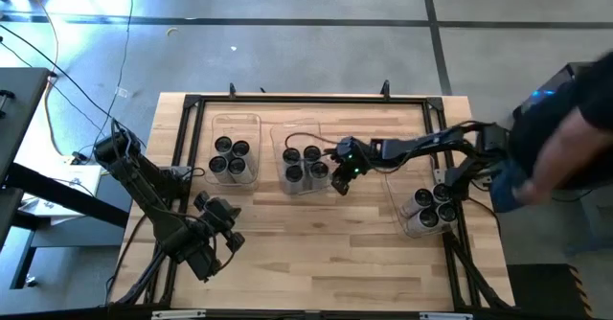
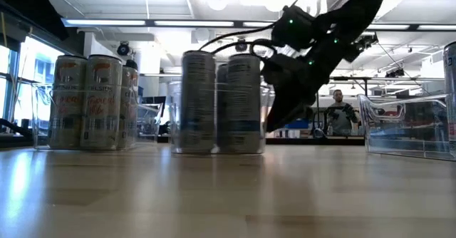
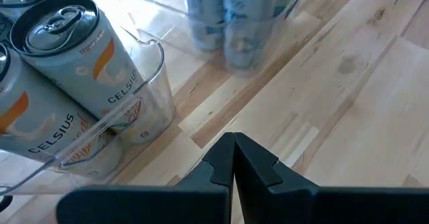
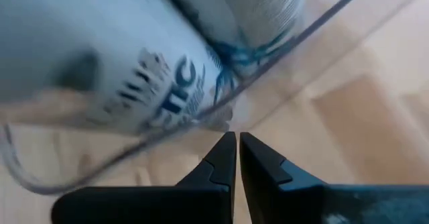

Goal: Sort soda cans
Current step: Adjust the middle transparent bin

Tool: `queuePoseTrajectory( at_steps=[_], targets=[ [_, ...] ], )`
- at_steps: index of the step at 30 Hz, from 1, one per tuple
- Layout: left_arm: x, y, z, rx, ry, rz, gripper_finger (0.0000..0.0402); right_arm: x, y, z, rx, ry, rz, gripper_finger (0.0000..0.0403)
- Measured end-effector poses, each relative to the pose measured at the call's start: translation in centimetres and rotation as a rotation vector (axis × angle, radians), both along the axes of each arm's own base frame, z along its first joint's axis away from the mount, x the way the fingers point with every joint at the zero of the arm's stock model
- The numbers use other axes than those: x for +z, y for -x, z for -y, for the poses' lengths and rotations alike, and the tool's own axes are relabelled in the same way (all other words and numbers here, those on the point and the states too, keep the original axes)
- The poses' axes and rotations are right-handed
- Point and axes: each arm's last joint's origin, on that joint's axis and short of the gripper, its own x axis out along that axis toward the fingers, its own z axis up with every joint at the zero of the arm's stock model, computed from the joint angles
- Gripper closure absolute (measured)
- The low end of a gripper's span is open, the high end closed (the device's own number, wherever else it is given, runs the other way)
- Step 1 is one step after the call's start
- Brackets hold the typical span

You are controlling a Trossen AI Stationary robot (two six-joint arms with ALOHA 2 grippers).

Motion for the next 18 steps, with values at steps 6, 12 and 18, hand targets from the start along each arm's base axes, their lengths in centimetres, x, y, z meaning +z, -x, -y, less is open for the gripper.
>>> queuePoseTrajectory(
  at_steps=[6,12,18],
  targets=[
    [0.0,0.0,0.0,0.000,-0.002,0.003,0.0401,-2.1,-1.9,-1.2,-0.048,-0.061,0.068,0.0387],
    [0.0,0.0,0.0,0.000,-0.001,0.003,0.0401,-2.7,-3.0,-1.5,-0.122,-0.029,0.154,0.0387],
    [0.0,0.0,0.0,0.000,0.000,0.005,0.0401,-2.2,-3.4,-1.1,-0.192,0.033,0.218,0.0387]
  ],
)
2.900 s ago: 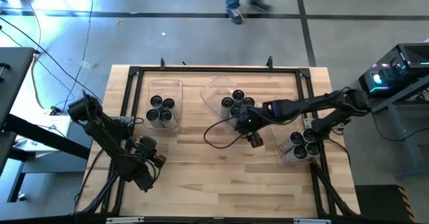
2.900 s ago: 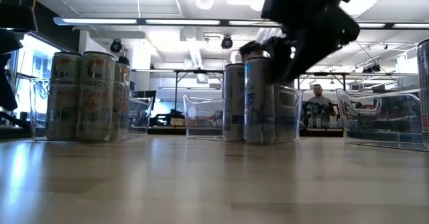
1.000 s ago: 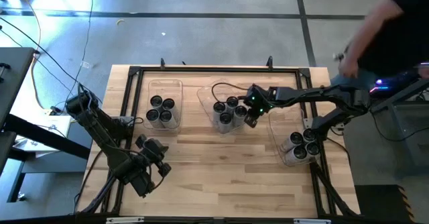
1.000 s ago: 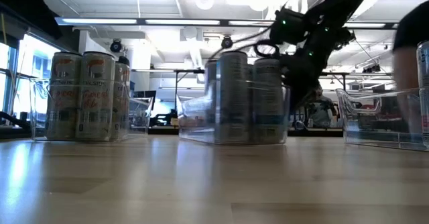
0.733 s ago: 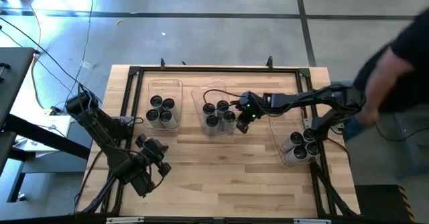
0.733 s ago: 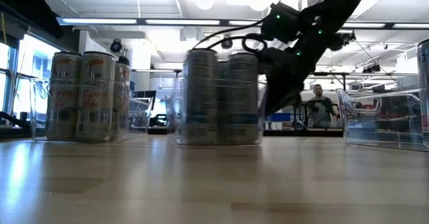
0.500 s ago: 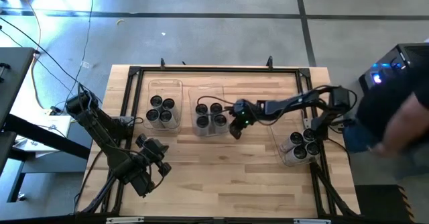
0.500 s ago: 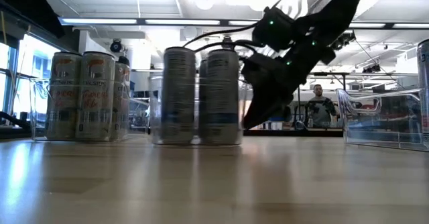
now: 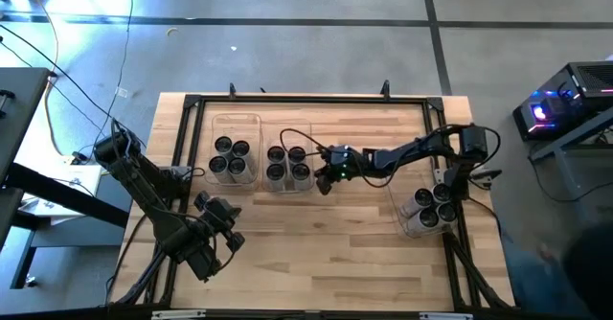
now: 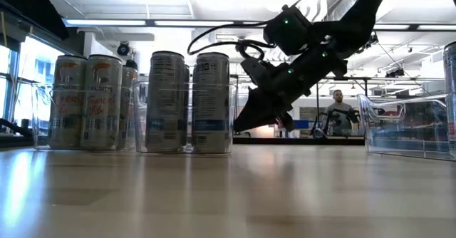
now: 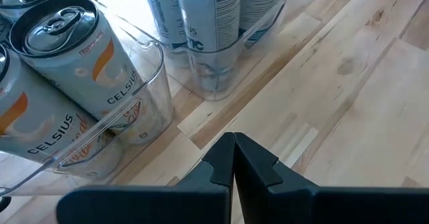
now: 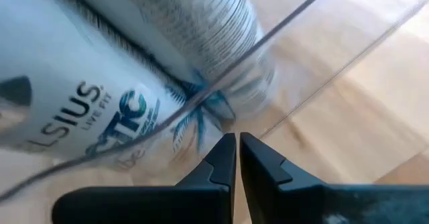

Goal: Sort soda cans
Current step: Adjust the middle transparent bin

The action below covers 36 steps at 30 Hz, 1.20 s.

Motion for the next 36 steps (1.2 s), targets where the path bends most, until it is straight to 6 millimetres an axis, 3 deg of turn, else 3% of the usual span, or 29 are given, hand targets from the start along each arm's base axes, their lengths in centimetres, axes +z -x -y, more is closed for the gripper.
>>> queuePoseTrajectory(
  at_steps=[4,9,14,17,22,28,36],
  targets=[
    [0.0,0.0,0.0,0.000,0.000,0.000,0.0401,0.3,0.1,0.1,-0.020,0.046,-0.003,0.0387],
    [0.0,0.0,0.0,-0.001,0.003,0.002,0.0401,2.3,2.1,-0.2,-0.049,0.180,-0.166,0.0391],
    [0.1,-0.1,0.0,-0.031,-0.053,0.032,0.0401,5.1,3.4,-3.3,0.149,0.286,-0.167,0.0402],
    [-0.1,-0.5,0.2,-0.077,-0.153,0.099,0.0401,5.2,3.4,-6.0,0.338,0.328,-0.132,0.0402],
    [-0.2,-1.2,0.3,-0.121,-0.292,0.171,0.0401,3.5,1.8,-9.3,0.485,0.438,-0.026,0.0402],
    [-0.2,-1.8,0.6,-0.189,-0.360,0.125,0.0401,1.3,-0.8,-10.5,0.448,0.563,0.110,0.0403],
    [-0.3,-2.0,0.6,-0.198,-0.354,0.112,0.0401,0.7,-4.2,-11.7,0.392,0.708,0.032,0.0403]
  ],
)
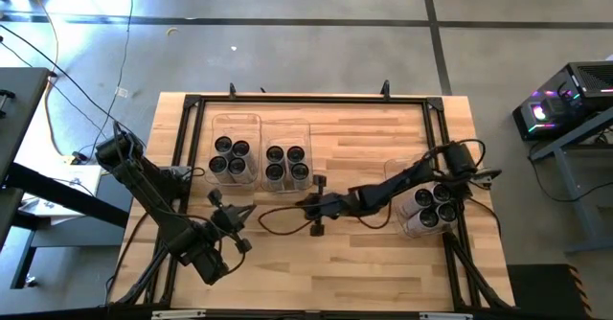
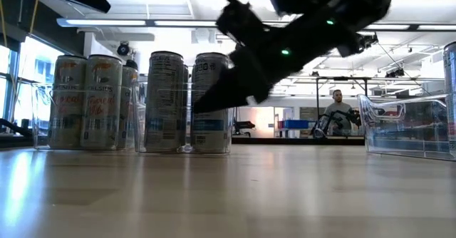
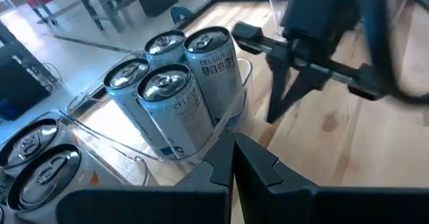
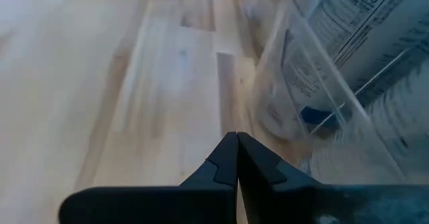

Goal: Sort soda cans
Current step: Adjust the middle transparent bin, then move the right transparent bin to the left side of the middle transparent bin

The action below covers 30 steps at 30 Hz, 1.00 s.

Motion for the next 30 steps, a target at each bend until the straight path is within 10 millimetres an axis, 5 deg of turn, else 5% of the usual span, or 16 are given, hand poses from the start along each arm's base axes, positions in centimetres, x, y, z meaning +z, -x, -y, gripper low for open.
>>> queuePoseTrajectory(
  at_steps=[11,22,30],
  targets=[
    [-0.2,0.0,0.2,-0.005,0.053,-0.044,0.0401,-0.2,-4.4,0.3,-0.097,0.049,-0.049,0.0403],
    [-0.2,0.0,0.2,-0.005,0.052,-0.040,0.0401,-0.1,-5.0,1.6,-0.126,0.054,-0.048,0.0403],
    [-0.2,-0.1,0.2,-0.004,0.059,-0.034,0.0401,3.4,-3.6,-2.3,-0.011,0.060,-0.017,0.0403]
  ],
)
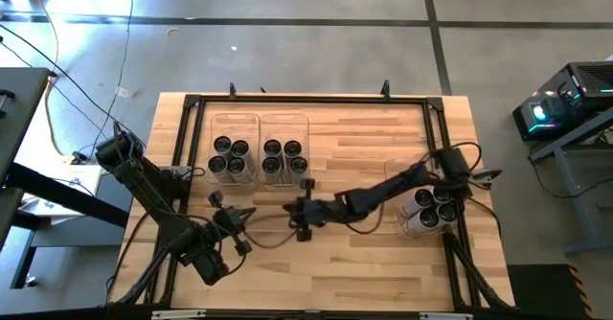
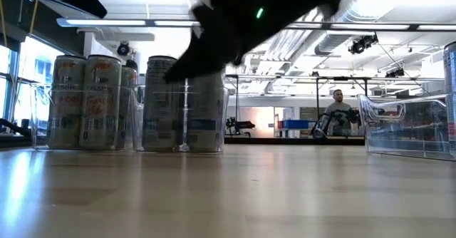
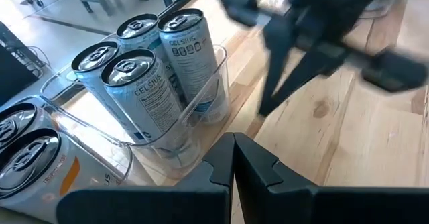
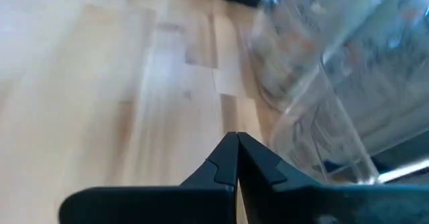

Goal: Sort soda cans
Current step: Move the right transparent bin to the left side of the middle transparent bin

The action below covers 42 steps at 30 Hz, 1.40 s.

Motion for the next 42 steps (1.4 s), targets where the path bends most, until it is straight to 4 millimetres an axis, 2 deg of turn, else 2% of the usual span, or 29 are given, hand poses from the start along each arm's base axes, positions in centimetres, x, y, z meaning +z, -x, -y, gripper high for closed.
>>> queuePoseTrajectory(
  at_steps=[5,10,15,18,20,22,26,31,36,42],
  targets=[
    [0.0,-0.1,0.1,-0.013,0.000,-0.005,0.0401,4.2,3.3,-1.9,0.004,0.052,-0.075,0.0403],
    [0.0,-0.2,0.3,-0.036,-0.021,-0.022,0.0401,9.4,9.2,-3.1,-0.007,-0.017,-0.191,0.0391],
    [0.0,-0.2,0.3,-0.038,-0.029,-0.020,0.0401,13.1,15.7,-3.6,0.011,-0.260,-0.341,0.0331],
    [0.0,-0.2,0.3,-0.036,-0.025,-0.017,0.0401,14.0,18.5,-4.5,0.036,-0.438,-0.460,0.0277],
    [0.0,-0.2,0.3,-0.035,-0.024,-0.016,0.0401,14.1,19.9,-5.4,0.052,-0.532,-0.554,0.0253],
    [0.0,-0.2,0.3,-0.037,-0.027,-0.018,0.0401,13.7,21.2,-6.4,0.014,-0.591,-0.649,0.0245],
    [0.0,-0.2,0.3,-0.038,-0.029,-0.020,0.0401,12.6,23.1,-8.1,-0.128,-0.639,-0.799,0.0254],
    [0.0,-0.2,0.2,-0.039,-0.032,-0.023,0.0401,11.2,25.0,-10.0,-0.244,-0.582,-0.872,0.0274],
    [0.0,-0.2,0.2,-0.043,-0.040,-0.029,0.0401,9.8,25.7,-10.4,-0.337,-0.453,-0.909,0.0284],
    [0.0,-0.2,0.2,-0.043,-0.039,-0.030,0.0401,8.9,25.1,-10.2,-0.306,-0.335,-0.922,0.0286]
  ],
)
